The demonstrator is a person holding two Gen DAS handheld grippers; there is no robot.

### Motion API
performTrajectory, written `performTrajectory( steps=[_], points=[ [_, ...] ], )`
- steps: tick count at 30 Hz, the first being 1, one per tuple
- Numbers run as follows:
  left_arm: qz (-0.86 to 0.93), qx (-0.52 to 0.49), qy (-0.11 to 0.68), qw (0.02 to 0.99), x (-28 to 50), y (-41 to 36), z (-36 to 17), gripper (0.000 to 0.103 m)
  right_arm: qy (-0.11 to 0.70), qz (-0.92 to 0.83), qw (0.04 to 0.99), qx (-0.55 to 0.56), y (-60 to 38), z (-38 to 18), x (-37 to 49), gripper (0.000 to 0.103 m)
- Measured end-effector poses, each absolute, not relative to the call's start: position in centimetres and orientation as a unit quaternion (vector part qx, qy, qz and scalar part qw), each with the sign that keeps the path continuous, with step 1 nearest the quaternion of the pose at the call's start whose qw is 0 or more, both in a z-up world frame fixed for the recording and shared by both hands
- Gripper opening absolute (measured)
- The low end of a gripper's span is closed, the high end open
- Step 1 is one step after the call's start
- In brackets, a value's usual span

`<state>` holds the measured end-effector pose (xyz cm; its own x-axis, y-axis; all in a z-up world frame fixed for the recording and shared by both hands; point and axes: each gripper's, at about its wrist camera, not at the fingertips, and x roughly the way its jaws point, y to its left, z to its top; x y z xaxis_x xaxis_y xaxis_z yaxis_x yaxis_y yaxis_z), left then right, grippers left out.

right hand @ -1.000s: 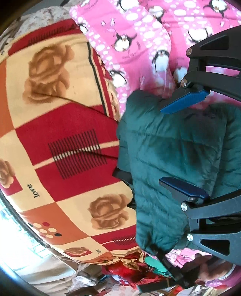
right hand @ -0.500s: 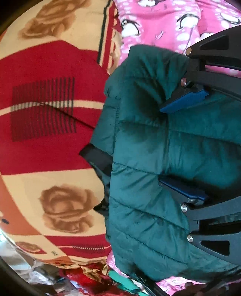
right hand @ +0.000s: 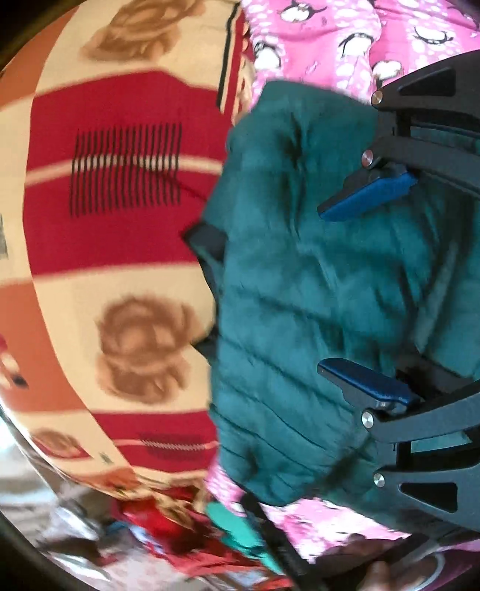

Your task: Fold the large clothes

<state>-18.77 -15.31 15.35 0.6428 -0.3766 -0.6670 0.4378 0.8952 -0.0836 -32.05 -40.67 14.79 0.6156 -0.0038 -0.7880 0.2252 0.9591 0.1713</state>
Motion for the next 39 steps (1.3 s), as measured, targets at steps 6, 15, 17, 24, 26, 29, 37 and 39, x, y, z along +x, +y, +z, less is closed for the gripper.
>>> performTrajectory(
  steps=[6, 15, 17, 24, 26, 29, 37, 39],
  points=[
    [-0.186, 0.103, 0.401, 0.891, -17.9, -17.7, 11.1, 0.079, 0.455, -0.081, 0.883, 0.081, -37.9, 11.2, -30.6, 0.075],
    [-0.181, 0.099, 0.401, 0.893, -17.5, -18.0, 9.4, 0.081, 0.429, -0.085, 0.892, 0.115, -40.5, 13.2, -32.1, 0.076],
    [-0.181, 0.095, 0.401, 0.893, -17.3, -18.0, 9.4, 0.082, 0.412, -0.107, 0.898, 0.111, -42.0, 14.1, -33.0, 0.076],
    [-0.183, 0.088, 0.399, 0.894, -16.7, -18.3, 8.8, 0.089, 0.444, -0.163, 0.872, 0.126, -47.1, 10.9, -31.7, 0.077],
    [-0.185, 0.090, 0.398, 0.894, -16.7, -18.4, 8.6, 0.090, 0.447, -0.159, 0.870, 0.135, -47.5, 9.4, -31.4, 0.078],
    [-0.183, 0.095, 0.395, 0.895, -16.8, -18.5, 8.5, 0.091, 0.447, -0.163, 0.870, 0.130, -47.2, 9.3, -31.2, 0.078],
    [-0.183, 0.095, 0.394, 0.896, -16.9, -18.5, 8.4, 0.091, 0.423, -0.156, 0.886, 0.111, -45.0, 13.2, -34.6, 0.078],
    [-0.183, 0.095, 0.394, 0.895, -16.9, -18.4, 8.4, 0.091, 0.432, -0.153, 0.883, 0.102, -44.4, 12.8, -35.1, 0.078]
  ],
)
